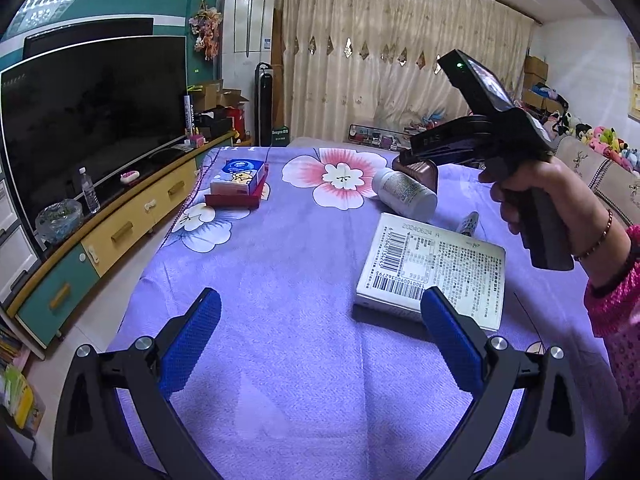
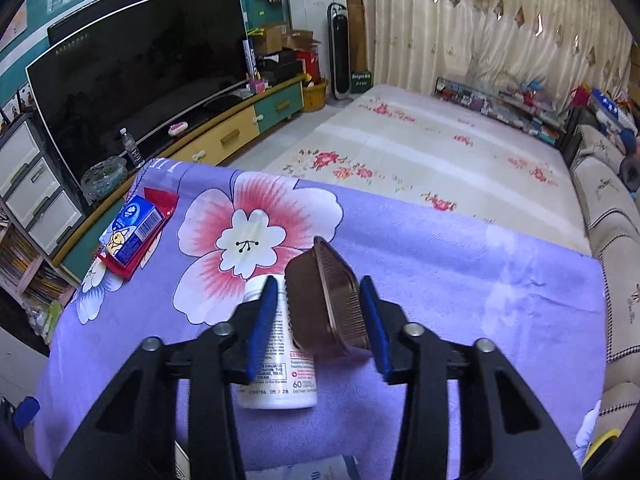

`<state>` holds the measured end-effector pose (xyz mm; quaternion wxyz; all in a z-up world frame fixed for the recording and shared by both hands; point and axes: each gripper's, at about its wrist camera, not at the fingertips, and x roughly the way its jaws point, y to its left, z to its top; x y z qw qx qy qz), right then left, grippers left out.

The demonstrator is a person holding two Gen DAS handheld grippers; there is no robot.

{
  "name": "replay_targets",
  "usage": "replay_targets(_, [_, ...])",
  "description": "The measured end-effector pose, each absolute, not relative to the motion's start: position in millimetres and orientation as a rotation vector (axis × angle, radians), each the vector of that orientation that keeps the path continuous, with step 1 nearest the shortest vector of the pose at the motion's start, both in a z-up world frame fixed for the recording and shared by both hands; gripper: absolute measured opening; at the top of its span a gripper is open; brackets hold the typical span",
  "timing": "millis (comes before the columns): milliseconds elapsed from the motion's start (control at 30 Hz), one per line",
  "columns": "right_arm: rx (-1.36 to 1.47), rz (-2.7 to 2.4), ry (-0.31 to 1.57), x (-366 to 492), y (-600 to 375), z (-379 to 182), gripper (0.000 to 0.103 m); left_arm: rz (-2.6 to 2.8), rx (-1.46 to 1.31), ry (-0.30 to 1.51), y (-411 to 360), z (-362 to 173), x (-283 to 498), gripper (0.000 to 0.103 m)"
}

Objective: Collect trash
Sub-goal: 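Grasp the brown plastic tray with the right gripper and lift, then carry the brown tray over the yellow bin and open the right gripper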

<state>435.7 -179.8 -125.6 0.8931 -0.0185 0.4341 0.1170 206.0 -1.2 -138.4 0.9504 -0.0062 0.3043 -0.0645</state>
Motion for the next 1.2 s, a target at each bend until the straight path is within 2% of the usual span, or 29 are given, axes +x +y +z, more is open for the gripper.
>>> replay_targets(167, [0.001,0.271,0.938,435.0,-181.2,-130.2,0.006,-0.133,-0.012,0.62,-3.2,-138.0,205.0,0.098])
replay_targets(200, [0.011,0.269,0.929,431.7,-183.6,-128.2,0.005,-0.133,-0.013,0.62,-2.5,-137.7,205.2,0.098])
replay_targets(500, [0.032,0.236,0.827,371.8,-207.8,-92.9,0.005,-0.138,-0.001,0.609,-5.3,-138.3,206.0,0.098])
replay_targets(733, [-0.005,0.118,0.741,286.5,-258.5,-74.0,0.005,-0.138,-0.006,0.606,-3.7,-138.1,204.3,0.098])
replay_targets(933, [-0.001,-0.133,0.693,217.4,-332.7,-83.5,0.005,-0.137,-0.016,0.599,-1.8,-137.0,202.2,0.098])
replay_targets(1200, [0.116,-0.371,0.762,173.5,-431.8,-119.3,0.005,-0.133,-0.056,0.623,4.8,-138.4,205.0,0.098])
